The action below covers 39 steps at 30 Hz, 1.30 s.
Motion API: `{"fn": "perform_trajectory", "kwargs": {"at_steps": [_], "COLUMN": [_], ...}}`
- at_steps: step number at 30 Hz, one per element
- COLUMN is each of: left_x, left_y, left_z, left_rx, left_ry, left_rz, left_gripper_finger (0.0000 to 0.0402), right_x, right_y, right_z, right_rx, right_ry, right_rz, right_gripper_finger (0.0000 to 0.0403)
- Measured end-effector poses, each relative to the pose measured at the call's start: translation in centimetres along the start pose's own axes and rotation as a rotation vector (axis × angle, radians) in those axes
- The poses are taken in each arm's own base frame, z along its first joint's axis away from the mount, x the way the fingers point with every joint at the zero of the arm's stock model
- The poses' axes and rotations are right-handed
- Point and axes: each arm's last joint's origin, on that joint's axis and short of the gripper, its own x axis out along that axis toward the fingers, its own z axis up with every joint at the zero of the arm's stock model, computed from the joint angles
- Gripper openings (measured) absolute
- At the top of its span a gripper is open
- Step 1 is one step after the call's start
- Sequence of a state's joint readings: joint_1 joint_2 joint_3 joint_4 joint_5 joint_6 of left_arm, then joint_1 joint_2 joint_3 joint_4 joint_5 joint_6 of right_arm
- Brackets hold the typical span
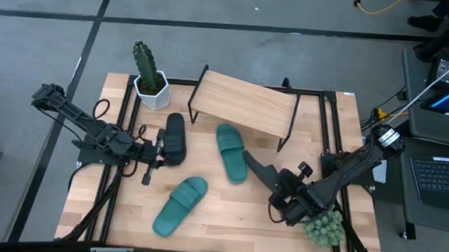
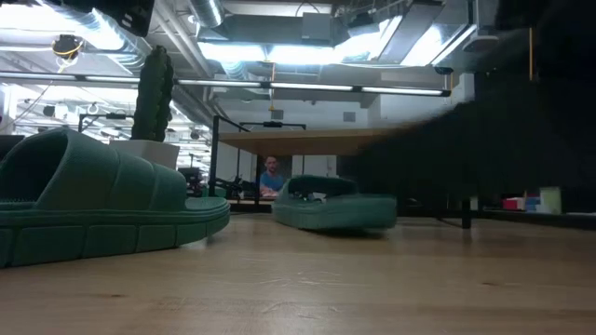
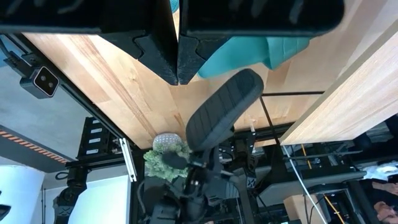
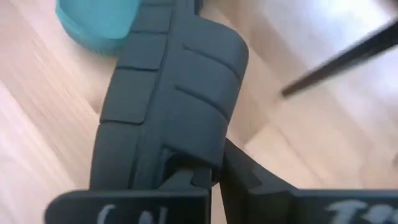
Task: Pick and place slides into the shelf
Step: Put the bottom black slide on the shelf
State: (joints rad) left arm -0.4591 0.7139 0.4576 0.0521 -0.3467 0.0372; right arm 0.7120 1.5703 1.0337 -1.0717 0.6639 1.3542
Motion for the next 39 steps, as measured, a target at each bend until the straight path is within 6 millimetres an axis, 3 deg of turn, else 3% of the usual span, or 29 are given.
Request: {"fn": "perform_trajectory", "kwargs": {"at_steps": [19,29,39], "left_x": [0.0,0.0,0.0], "left_y": [0.0,0.0,0.0], "left_z": [0.0,0.0,0.0], "left_rx": [-0.001,-0.002,-0.002], "left_ry": [-0.001,-0.001,-0.001], "left_rz": [0.0,0.0,0.0], "left_gripper_finger": [0.0,0.0,0.0], "right_x": [-4.8,-4.8,-3.9], "right_y": [0.7,-0.3,-3.1], "right_z": [5.8,10.1,15.9], "right_rx": [-0.163,-0.214,-0.259], "right_ry": [-0.316,-0.356,-0.35], "right_rz": [-0.034,-0.134,-0.292], "right_gripper_finger": [0.0012,0.0012,0.0012]}}
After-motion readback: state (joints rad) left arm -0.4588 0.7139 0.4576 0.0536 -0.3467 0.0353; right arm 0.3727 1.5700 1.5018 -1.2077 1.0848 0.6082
